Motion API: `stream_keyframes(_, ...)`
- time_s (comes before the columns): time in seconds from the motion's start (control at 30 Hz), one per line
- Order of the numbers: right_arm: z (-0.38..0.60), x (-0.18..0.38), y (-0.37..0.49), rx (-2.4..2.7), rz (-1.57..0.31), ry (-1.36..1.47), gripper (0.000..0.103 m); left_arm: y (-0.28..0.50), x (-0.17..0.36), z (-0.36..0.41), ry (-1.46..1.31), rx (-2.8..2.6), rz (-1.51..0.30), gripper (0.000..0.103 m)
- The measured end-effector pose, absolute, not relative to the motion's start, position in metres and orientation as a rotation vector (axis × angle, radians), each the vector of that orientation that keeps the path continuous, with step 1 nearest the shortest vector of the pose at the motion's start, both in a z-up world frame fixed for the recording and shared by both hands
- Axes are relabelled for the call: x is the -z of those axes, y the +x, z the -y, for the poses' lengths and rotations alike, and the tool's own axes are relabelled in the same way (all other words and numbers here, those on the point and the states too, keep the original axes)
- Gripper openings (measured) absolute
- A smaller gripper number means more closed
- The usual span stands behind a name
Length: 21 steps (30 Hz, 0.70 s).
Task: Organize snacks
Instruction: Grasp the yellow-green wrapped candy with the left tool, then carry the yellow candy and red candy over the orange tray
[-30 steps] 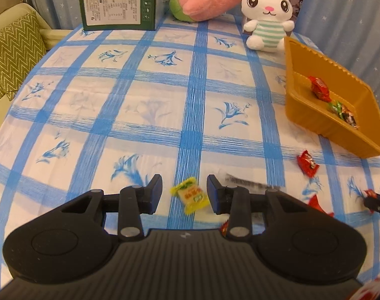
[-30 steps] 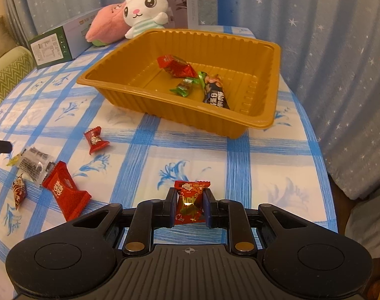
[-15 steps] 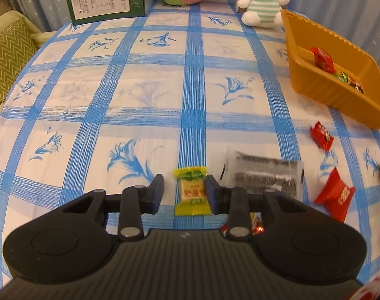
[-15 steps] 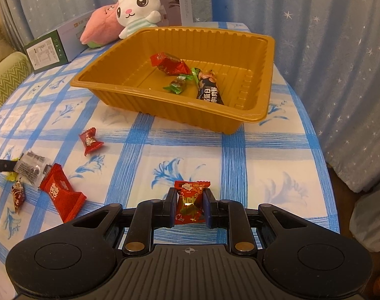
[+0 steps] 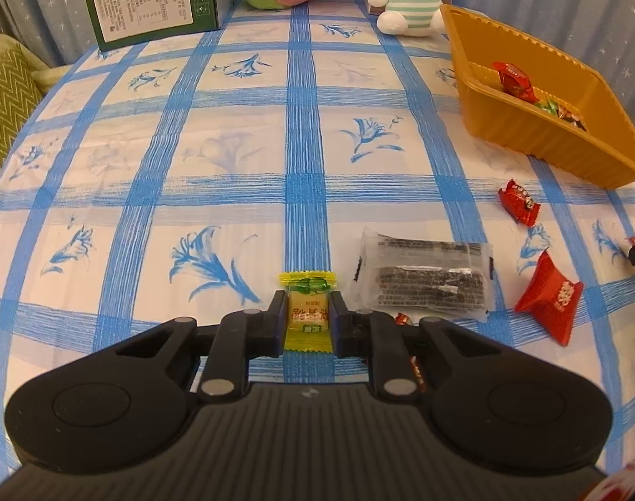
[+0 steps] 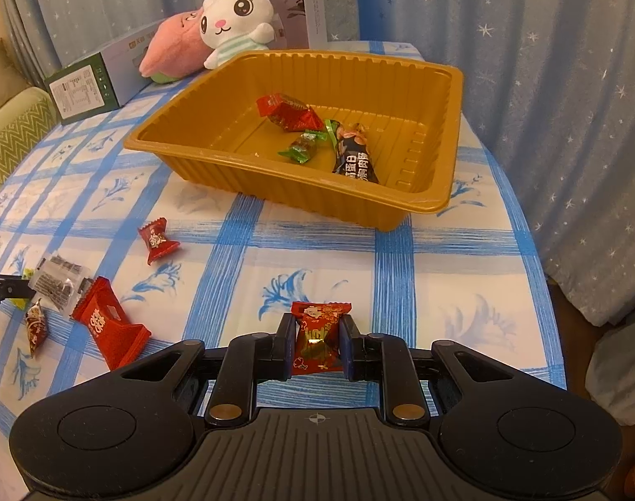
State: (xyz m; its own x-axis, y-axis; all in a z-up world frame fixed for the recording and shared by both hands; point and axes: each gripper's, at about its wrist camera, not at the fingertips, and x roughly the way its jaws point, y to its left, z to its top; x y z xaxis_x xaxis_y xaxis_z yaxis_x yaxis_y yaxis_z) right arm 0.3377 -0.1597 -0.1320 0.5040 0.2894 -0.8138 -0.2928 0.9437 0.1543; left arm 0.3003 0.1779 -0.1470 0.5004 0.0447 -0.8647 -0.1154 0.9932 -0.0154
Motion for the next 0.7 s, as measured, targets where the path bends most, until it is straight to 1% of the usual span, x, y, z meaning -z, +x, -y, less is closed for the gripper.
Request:
stream_keyframes(0.3, 0.167, 0.119, 0.330, -0.353, -0.953, 0.015, 0.022, 0.286, 0.104, -0.165, -0.081, -0.041, -0.952, 0.018)
stream_keyframes(0.7, 0.179, 0.083, 0.324, -0.367, -0.932, 0.075, 0.022, 0.299, 0.056, -0.110, -0.022, 0.130, -0.850, 0.018)
